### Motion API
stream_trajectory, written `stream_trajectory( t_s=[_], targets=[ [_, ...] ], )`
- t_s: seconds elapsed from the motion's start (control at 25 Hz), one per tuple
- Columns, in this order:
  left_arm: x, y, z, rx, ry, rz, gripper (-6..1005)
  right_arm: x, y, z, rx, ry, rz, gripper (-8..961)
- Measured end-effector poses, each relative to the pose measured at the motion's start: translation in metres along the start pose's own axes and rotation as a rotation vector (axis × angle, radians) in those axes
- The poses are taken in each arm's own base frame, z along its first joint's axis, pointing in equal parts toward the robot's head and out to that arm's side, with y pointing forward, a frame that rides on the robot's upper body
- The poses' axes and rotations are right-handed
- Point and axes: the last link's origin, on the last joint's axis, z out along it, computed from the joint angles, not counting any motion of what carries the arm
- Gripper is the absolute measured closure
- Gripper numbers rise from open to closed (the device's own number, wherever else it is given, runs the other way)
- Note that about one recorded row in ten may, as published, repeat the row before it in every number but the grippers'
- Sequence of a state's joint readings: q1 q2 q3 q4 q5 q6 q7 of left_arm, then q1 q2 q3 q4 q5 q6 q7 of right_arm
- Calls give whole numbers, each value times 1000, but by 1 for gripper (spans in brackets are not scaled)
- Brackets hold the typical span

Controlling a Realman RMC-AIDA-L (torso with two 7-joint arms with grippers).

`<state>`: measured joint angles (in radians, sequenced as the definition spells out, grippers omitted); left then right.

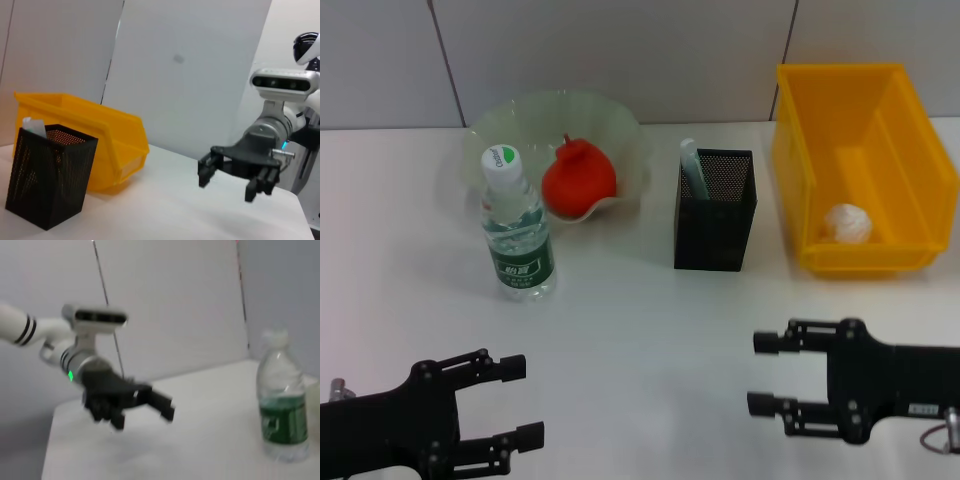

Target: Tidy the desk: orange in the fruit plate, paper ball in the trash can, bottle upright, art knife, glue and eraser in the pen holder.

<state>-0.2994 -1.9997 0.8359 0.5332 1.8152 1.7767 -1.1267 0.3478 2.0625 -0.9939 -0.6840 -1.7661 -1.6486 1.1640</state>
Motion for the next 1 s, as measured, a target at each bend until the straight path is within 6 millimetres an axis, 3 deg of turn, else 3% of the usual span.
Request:
stream_trajectory(
  t_s=[0.72,1.0],
  targets=[
    [6,-1,-3,-32,-14,18,200,6,7,8,-33,6,-9,316],
    [15,-10,6,-83,-73,13,200,4,0,0,-16,21,-20,316]
  ],
)
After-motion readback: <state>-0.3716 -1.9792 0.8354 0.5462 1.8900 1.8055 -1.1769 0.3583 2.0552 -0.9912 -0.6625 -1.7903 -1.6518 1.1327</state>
